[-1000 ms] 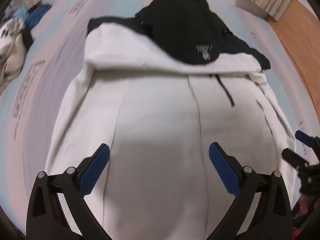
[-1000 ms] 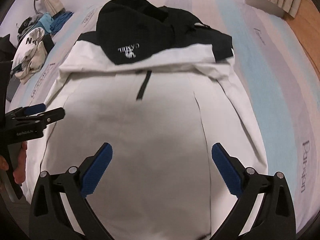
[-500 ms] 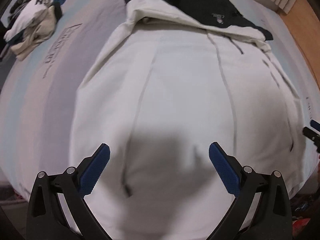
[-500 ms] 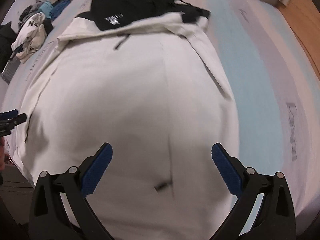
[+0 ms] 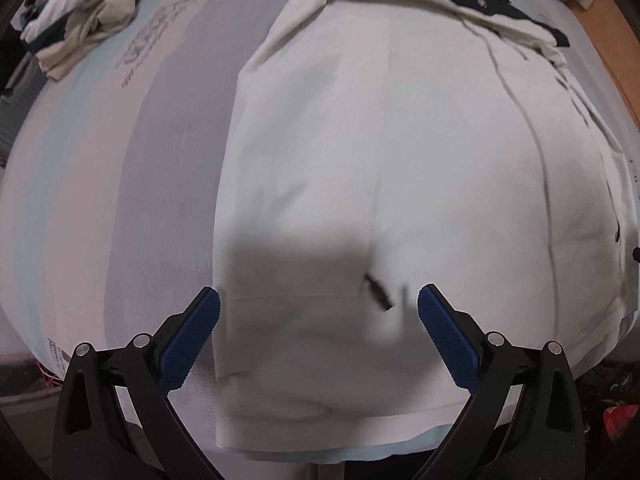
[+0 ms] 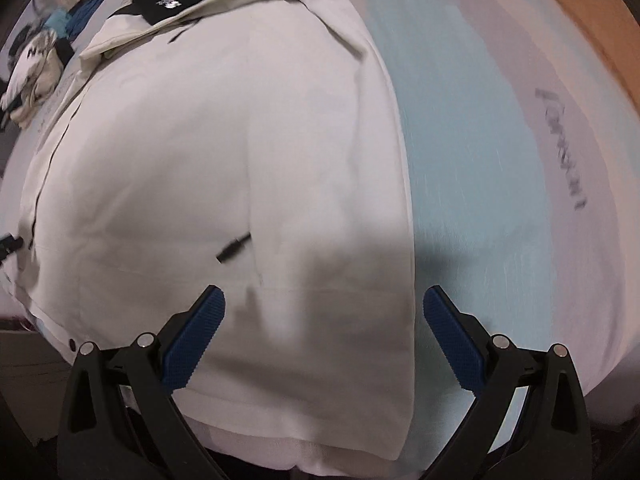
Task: Fold large clothes
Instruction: 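Move both tools toward the white hem of the jacket, then close both tools on the white hem edge, side by side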
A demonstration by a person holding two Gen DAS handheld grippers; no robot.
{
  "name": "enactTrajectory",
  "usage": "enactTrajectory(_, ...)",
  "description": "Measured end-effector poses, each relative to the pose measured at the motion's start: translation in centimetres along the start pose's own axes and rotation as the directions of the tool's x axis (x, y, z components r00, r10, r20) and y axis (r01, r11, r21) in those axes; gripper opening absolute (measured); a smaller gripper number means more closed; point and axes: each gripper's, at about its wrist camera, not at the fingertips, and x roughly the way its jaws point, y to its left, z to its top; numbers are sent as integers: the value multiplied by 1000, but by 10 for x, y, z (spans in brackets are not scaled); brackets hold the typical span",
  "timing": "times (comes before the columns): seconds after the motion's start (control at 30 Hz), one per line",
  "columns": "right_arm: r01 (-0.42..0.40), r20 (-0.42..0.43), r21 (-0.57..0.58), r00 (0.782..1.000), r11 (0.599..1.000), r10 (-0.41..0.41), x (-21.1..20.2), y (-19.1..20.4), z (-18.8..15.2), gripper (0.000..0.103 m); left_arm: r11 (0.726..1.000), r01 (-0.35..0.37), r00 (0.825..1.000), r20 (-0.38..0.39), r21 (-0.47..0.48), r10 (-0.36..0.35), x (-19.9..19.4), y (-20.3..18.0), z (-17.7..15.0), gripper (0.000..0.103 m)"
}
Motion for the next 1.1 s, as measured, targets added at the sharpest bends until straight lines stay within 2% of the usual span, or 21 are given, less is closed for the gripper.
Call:
enactTrajectory(0.2,-126,-90,103,987,987,136,18,-27,-7,96,998,43,997,-68,-41,-45,25,23,-10,97)
enactTrajectory(0.3,-106,-110,124,987,987,120,23,-36,-5,96,996,57,995,-74,-72,-63,33,32,-15,98)
enactTrajectory(0.43,-134,-141,111,979,985,149,26,-33,-7,95,995,74,995,-58,-72,-79,32,32,-19,97)
enactTrajectory(0.57,-158,-159,53,974,986,164,24,-14,-10,77,994,87,994,-67,-70,-92,29,33,-22,97)
enactTrajectory(0.7,-121,-159,17,980,992,122,29,-5,-15,58,993,84,993,-71,-78,-90,22,41,-30,97)
enactTrajectory(0.83,-128,-144,56,980,990,135,33,-12,-13,53,994,79,993,-83,-71,-85,22,47,-38,97)
enactTrajectory(0.93,-103,-128,50,986,993,109,29,-14,-16,42,993,101,991,-83,-58,-106,20,47,-38,97)
enactTrajectory(1.0,-94,-121,52,988,994,100,26,-13,-19,30,992,118,989,-85,-51,-122,21,45,-38,97)
enactTrajectory(1.1,-74,-111,33,991,997,77,23,-11,-22,21,990,128,986,-100,-55,-133,28,44,-36,97)
